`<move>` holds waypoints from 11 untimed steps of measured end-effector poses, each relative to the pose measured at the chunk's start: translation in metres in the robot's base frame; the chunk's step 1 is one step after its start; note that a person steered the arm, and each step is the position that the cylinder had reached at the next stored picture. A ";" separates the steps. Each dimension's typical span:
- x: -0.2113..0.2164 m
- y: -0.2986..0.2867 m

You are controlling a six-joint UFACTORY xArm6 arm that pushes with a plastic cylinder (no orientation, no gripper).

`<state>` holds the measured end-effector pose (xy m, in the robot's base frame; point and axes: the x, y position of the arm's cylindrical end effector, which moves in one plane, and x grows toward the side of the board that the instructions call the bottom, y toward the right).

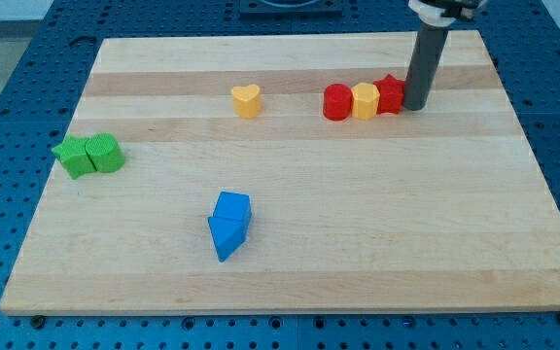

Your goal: Push yellow heart closer to the red circle

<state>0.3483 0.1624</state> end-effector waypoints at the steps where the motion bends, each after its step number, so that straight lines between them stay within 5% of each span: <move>1: -0.011 0.026; 2: -0.052 0.031; 4: -0.073 -0.107; 5: -0.058 -0.191; 8: -0.016 -0.206; 11: -0.002 -0.308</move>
<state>0.3458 -0.1461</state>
